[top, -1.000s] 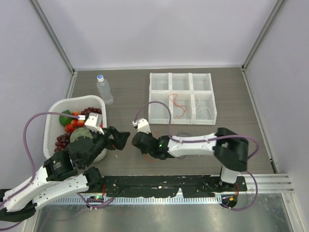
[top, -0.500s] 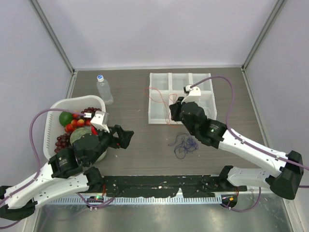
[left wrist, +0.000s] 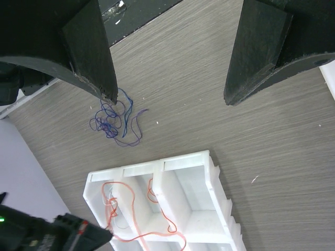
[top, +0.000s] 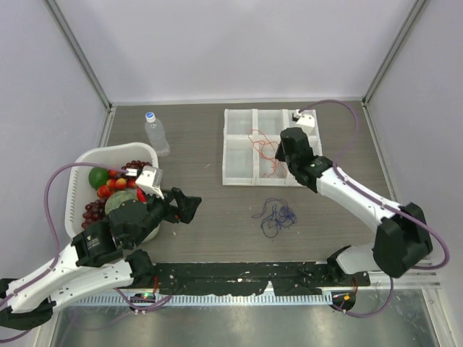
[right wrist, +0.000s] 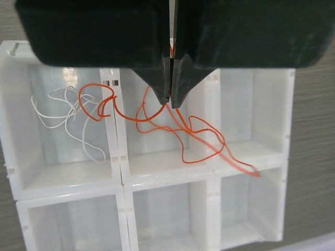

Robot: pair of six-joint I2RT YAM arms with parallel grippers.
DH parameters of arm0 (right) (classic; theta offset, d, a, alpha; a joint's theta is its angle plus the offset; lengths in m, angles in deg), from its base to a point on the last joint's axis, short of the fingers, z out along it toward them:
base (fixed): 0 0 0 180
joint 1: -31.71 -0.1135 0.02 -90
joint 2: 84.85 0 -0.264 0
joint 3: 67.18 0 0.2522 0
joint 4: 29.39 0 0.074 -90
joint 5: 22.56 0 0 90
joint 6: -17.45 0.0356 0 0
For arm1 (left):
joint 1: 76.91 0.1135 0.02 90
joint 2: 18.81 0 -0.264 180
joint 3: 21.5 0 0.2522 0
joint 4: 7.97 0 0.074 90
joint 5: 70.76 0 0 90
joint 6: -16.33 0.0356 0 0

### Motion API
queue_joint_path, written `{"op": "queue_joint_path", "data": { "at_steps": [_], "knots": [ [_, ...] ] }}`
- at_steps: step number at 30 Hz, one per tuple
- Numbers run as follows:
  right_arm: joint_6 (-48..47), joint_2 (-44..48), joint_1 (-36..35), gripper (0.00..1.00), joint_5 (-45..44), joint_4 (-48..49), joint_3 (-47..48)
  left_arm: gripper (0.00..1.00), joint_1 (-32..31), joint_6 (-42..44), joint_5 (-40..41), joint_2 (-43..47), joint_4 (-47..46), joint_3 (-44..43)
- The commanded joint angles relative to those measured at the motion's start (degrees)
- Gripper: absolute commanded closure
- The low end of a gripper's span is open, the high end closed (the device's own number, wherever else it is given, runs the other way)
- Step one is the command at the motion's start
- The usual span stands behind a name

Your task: Untangle the cables

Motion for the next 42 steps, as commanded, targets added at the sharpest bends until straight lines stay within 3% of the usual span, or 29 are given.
{"op": "queue_joint_path", "data": {
  "at_steps": [1, 5, 13, 20, 27, 34, 42],
  "knots": [
    [1.10, -7.24, 1.62, 0.99, 1.84, 2.91, 4.83, 0.14, -0.20, -1.61, -0.34, 1.26, -0.88, -2.45],
    [2.24, -18.13, 2.41, 0.99, 4.65, 4.49, 9.93, 0.14, -0.12, -2.05, -0.43, 2.41, 0.01, -2.36],
    [6.28, -31.07, 3.28, 0.99, 10.01, 4.94, 16.78, 0.14, -0.12, -3.37, -1.57, 3.72, 1.06, -2.10],
    [8.31, -34.68, 6.89, 0.99, 11.95, 6.78, 14.77, 0.14, -0.12, -3.81, -2.54, 4.43, 1.94, -2.18],
    [1.55, -33.63, 7.42, 0.99, 12.74, 2.75, 14.33, 0.14, -0.12, -3.99, -3.15, 3.55, 0.98, -1.75],
    [-1.27, -27.05, 7.42, 0.73, 20.82, -2.71, 14.68, 0.14, -0.12, -3.81, -4.12, 1.09, -0.43, -1.66],
    [-3.73, -17.11, 7.42, 0.48, 19.25, -4.12, 13.62, 0.13, -0.12, -3.11, -4.21, -0.58, -1.57, -1.66]
  ]
}}
